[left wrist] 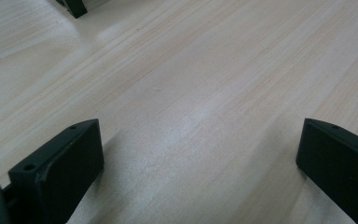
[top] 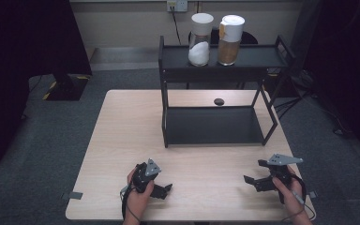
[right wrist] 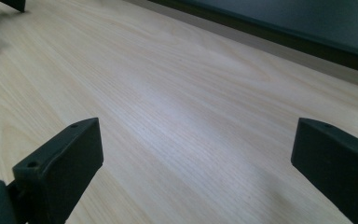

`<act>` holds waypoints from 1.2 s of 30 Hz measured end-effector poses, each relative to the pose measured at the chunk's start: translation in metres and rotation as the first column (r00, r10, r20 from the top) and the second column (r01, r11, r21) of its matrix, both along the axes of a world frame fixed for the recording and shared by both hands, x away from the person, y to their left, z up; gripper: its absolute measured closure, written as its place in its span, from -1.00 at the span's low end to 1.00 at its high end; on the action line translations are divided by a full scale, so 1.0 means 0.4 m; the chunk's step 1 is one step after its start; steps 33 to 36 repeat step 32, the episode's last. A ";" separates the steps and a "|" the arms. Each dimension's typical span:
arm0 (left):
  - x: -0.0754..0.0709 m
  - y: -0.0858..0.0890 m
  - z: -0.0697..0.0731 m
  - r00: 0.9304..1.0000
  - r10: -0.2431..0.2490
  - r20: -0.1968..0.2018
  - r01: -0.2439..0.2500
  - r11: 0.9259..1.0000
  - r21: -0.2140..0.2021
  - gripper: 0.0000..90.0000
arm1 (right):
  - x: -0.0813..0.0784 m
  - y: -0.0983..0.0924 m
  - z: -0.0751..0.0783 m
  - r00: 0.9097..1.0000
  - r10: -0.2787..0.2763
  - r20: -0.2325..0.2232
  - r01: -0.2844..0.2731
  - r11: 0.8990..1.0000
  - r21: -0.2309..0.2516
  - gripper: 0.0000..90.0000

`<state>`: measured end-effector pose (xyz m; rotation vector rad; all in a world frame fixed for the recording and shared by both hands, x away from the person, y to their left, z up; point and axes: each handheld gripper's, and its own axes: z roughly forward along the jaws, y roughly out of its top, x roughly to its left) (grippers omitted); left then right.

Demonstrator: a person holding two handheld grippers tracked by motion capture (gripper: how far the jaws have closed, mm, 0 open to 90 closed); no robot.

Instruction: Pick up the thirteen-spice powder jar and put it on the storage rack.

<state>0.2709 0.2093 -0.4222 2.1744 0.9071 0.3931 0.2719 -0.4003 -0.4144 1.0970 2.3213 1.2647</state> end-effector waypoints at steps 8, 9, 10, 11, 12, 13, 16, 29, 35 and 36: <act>0.000 0.000 0.000 1.000 0.000 0.000 0.000 1.000 0.000 -1.00 | -0.013 -0.014 -0.001 1.000 -0.013 -0.003 0.013 1.000 -0.021 -0.98; 0.000 0.000 0.000 1.000 0.000 0.000 0.000 1.000 0.000 -1.00 | -0.014 -0.017 -0.002 1.000 -0.014 -0.002 0.014 1.000 -0.021 -0.97; 0.000 0.000 0.000 1.000 0.000 0.000 0.000 1.000 0.000 -1.00 | -0.015 -0.019 -0.002 1.000 -0.014 -0.004 0.014 1.000 -0.023 -0.97; 0.000 0.000 0.000 1.000 0.000 0.000 0.000 1.000 0.000 -1.00 | -0.015 -0.020 -0.003 1.000 -0.014 -0.006 0.014 1.000 -0.027 -0.97; 0.000 0.000 0.000 1.000 0.000 0.000 0.000 1.000 0.000 -1.00 | -0.016 -0.019 -0.002 1.000 -0.015 -0.005 0.014 0.999 -0.038 -0.97; 0.000 0.000 0.000 1.000 0.000 0.000 0.000 1.000 0.000 -1.00 | -0.017 -0.018 -0.001 1.000 -0.013 -0.005 0.013 0.999 -0.048 -0.97; 0.000 0.000 0.000 1.000 0.000 0.000 0.000 1.000 0.000 -1.00 | -0.017 -0.022 0.001 1.000 -0.010 -0.011 0.010 0.998 -0.061 -0.97; 0.000 0.000 0.000 1.000 0.000 -0.001 0.000 1.000 0.000 -1.00 | -0.021 0.005 0.003 0.999 0.034 -0.015 -0.036 0.976 -0.216 -1.00; 0.000 0.000 0.000 1.000 0.000 -0.001 0.000 1.000 0.001 -1.00 | -0.020 -0.002 -0.004 0.999 0.032 -0.013 -0.034 0.979 -0.200 -1.00; 0.000 0.000 0.000 1.000 0.000 -0.001 0.000 1.000 0.001 -1.00 | -0.020 -0.002 -0.004 0.999 0.032 -0.013 -0.034 0.979 -0.200 -1.00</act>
